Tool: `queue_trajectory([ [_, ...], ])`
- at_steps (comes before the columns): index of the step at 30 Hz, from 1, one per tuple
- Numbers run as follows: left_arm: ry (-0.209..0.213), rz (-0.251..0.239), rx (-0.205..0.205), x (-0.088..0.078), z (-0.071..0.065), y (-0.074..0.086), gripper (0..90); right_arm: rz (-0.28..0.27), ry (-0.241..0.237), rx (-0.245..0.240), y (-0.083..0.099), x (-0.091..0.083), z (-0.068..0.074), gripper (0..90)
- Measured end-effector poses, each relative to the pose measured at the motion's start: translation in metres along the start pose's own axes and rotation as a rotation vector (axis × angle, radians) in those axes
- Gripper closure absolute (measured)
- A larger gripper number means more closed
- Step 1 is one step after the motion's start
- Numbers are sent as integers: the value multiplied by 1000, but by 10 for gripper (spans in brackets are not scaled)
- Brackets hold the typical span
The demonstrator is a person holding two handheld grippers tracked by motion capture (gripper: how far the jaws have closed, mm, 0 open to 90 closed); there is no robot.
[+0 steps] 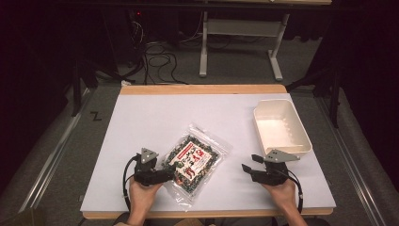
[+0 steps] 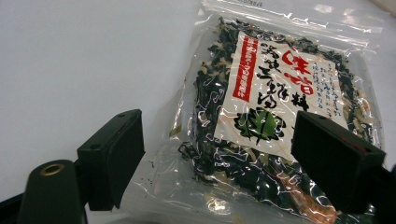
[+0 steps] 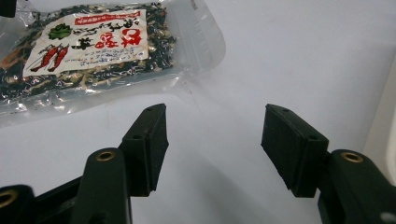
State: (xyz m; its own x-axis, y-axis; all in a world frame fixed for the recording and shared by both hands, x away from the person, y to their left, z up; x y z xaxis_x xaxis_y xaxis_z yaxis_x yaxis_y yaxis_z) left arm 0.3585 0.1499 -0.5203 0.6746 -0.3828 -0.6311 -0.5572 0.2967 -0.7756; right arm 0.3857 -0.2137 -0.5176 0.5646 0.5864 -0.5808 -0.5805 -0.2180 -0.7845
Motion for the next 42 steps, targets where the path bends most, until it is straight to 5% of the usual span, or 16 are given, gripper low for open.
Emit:
queue_trajectory([
  [9,15,18,5,1,0,2,167,-15,18,3,2,-1,-1,393],
  [22,-50,46,10,-7,-2,4,166,-10,20,14,2,-1,-4,349],
  [28,-72,39,-47,-11,5,6,164,-20,24,10,2,-2,-4,352],
  [42,-76,75,-54,-7,7,7,158,-16,13,32,-4,-5,-4,341],
])
Point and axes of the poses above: each handheld gripper's, and its own axes: x roughly forward along the jaws, y roughly out of its underside, z roughly to its left, the point moved 4 cm from there along x, roughly forward along the jaws, and after that the axes turned 12 degrees about x, right-handed, at the moved point
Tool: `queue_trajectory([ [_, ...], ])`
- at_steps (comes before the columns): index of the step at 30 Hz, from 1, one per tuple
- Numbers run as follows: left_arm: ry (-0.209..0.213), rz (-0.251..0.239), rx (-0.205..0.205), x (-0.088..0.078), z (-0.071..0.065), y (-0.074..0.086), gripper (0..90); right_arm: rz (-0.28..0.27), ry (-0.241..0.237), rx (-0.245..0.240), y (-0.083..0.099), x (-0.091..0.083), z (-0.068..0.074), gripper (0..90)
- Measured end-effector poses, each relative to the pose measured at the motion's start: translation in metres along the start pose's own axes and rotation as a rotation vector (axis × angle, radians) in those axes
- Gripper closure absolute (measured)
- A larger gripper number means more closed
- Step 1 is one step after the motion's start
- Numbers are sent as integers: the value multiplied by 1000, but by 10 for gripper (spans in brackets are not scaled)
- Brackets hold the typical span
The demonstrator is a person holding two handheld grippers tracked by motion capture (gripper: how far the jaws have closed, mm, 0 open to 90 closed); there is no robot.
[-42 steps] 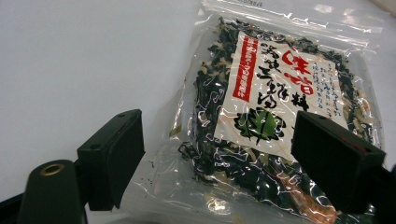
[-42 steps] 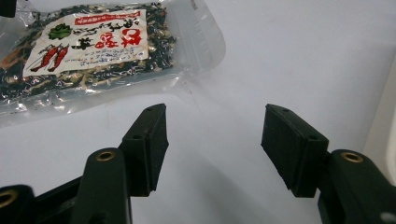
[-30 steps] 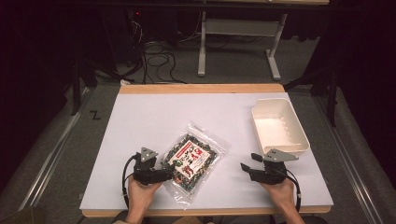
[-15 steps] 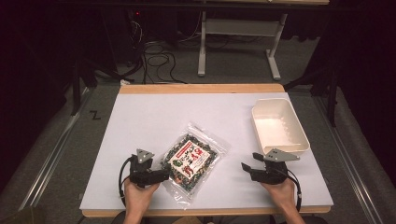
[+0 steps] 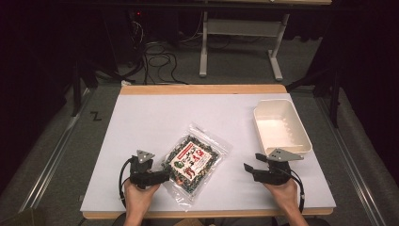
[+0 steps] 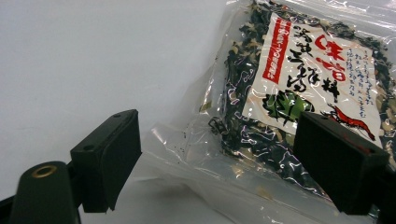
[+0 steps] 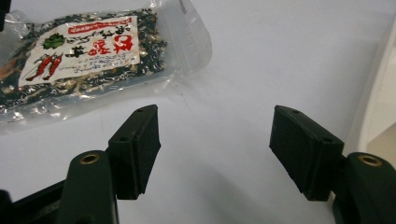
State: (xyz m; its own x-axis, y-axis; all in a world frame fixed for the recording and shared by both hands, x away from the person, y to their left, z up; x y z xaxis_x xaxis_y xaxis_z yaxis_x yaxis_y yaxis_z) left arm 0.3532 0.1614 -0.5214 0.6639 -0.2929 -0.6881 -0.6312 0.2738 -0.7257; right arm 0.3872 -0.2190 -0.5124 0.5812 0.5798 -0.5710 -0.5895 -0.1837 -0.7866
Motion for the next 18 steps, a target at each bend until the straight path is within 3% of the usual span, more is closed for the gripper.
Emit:
queue_trajectory([
  [6,6,20,-34,3,6,2,171,22,-23,-7,-7,0,5,377],
  [15,15,47,-9,11,4,2,194,71,-26,-6,-16,11,6,407],
  [18,17,52,-2,12,4,2,211,94,-45,-38,-18,17,12,383],
])
Point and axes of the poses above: each handheld gripper's, and its own axes: x roughly forward along the jaws, y roughly out of its underside, z roughly to its left, the point moved 4 cm from there along x, roughly forward along the jaws, and after that the axes turned 12 degrees about x, right-handed, at the moved point
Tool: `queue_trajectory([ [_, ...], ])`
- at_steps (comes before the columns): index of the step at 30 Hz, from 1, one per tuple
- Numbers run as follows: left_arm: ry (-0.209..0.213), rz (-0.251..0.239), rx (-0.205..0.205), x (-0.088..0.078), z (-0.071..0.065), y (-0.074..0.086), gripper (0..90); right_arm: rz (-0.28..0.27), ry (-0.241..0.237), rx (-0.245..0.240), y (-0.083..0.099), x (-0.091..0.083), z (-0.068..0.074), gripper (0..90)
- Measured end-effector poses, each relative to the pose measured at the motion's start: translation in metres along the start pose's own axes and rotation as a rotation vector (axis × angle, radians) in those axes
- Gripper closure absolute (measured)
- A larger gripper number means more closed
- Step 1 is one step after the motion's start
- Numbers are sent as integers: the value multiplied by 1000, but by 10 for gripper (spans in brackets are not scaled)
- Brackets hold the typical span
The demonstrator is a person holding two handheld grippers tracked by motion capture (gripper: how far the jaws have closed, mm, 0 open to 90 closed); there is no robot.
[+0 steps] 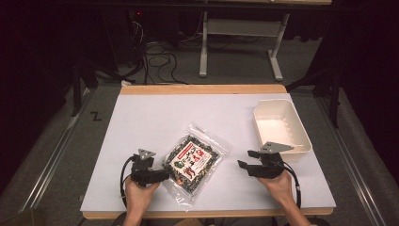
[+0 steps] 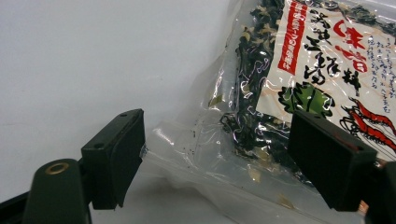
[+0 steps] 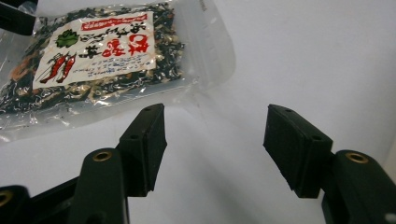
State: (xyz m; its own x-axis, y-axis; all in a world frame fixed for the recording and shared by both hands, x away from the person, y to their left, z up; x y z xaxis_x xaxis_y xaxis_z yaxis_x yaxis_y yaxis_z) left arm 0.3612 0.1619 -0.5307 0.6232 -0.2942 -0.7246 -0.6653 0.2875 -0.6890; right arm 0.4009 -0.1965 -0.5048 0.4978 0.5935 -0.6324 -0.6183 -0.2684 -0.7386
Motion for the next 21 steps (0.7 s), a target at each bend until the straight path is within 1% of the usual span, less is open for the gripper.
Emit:
queue_trajectory([
  [1,-1,-1,1,0,0,0,215,4,-6,-6,-1,1,2,379],
  [2,0,0,2,1,-1,-1,219,19,-9,-8,-2,4,3,375],
  [3,6,1,5,1,-1,-1,219,19,-9,-8,-2,4,3,375],
  [4,6,1,9,2,-1,-1,224,30,-2,-2,-4,8,2,375],
  [5,9,4,14,2,-1,-2,224,30,-2,-2,-4,8,2,375],
  [6,8,4,15,3,-1,-2,231,51,11,-7,-6,12,0,375],
  [8,9,8,23,4,-1,-3,235,54,13,-9,-7,14,0,376],
  [9,8,10,27,5,-1,-3,240,60,22,-3,-11,18,0,377],
  [11,8,11,28,5,-1,-3,245,67,27,-16,-16,20,1,380],
  [12,7,10,28,6,-1,-4,245,67,27,-16,-16,20,1,380],
  [15,8,12,35,7,-1,-5,262,64,22,-13,-23,26,4,381],
  [16,10,15,38,7,-1,-6,278,76,25,-20,-27,31,5,383],
  [17,10,14,39,8,-1,-6,278,76,25,-20,-27,31,5,383],
  [19,8,16,57,9,-1,-6,291,82,33,-15,-30,36,6,385],
  [20,19,13,70,10,-1,-7,318,83,39,-6,-33,41,5,386],
  [21,19,13,70,10,-1,-7,323,83,39,-6,-33,41,5,386],
])
Point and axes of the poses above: each handheld gripper's, and its own axes: x roughly forward along the jaws, y roughly out of its underside, z roughly to its left, the point moved 4 cm from there along x, roughly forward along the jaws, and after that the axes turned 12 degrees about x, right-handed, at the moved point
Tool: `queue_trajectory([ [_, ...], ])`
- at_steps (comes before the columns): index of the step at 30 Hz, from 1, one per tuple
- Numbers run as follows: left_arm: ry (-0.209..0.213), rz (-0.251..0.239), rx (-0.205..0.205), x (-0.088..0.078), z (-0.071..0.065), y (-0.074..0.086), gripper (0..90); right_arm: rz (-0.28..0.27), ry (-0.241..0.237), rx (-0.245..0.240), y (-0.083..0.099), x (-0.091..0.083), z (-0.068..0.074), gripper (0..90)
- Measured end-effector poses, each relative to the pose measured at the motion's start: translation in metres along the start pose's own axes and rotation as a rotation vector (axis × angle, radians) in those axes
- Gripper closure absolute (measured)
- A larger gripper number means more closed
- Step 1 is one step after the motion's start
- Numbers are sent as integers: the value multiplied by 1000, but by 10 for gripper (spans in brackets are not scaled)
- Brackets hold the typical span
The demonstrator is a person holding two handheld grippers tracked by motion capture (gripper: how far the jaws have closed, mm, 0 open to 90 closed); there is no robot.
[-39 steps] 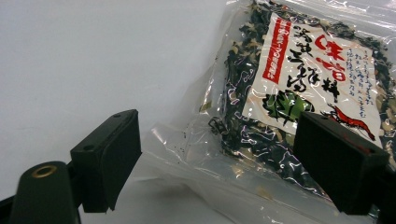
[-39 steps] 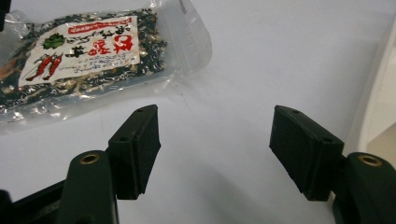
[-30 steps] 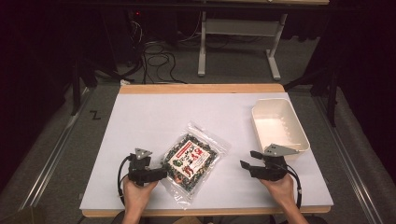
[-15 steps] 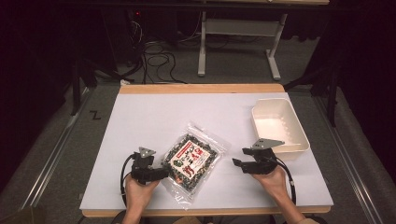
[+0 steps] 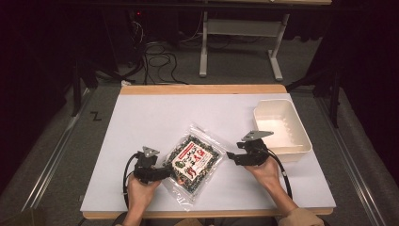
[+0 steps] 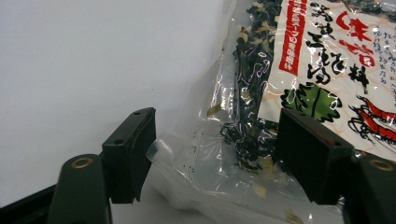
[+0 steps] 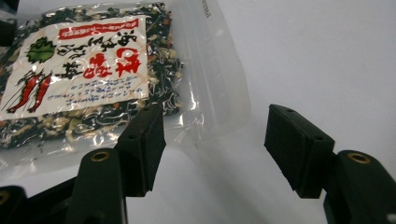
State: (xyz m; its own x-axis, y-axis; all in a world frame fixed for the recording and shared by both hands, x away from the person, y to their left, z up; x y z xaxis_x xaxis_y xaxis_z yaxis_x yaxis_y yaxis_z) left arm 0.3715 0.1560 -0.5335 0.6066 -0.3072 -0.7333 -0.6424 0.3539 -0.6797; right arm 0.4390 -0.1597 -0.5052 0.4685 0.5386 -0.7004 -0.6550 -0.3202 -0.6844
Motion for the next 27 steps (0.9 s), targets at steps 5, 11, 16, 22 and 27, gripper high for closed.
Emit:
queue_trajectory([
  [5,2,-1,7,2,1,-1,342,6,24,-2,-7,8,-2,421],
  [11,1,-3,30,3,1,-2,383,13,45,34,-16,19,-11,482],
  [16,9,-9,43,5,0,-3,395,28,14,69,-21,27,-14,525],
  [22,20,-14,46,7,-1,-4,401,59,-26,113,-18,37,-20,596],
  [27,27,-18,50,10,-2,-5,403,75,-68,145,-18,41,-19,635],
])
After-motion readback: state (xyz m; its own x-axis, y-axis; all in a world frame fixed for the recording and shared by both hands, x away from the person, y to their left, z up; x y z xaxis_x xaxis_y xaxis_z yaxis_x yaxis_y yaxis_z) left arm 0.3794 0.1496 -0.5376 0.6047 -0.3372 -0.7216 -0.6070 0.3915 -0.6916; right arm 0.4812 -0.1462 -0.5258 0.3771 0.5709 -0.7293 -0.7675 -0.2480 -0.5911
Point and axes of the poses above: each handheld gripper's, and its own axes: x roughly forward along the jaws, y roughly out of its underside, z roughly to its left, the point moved 4 cm from there along x, roughly forward along the jaws, and after that the axes turned 12 degrees about x, right-handed, at the moved point
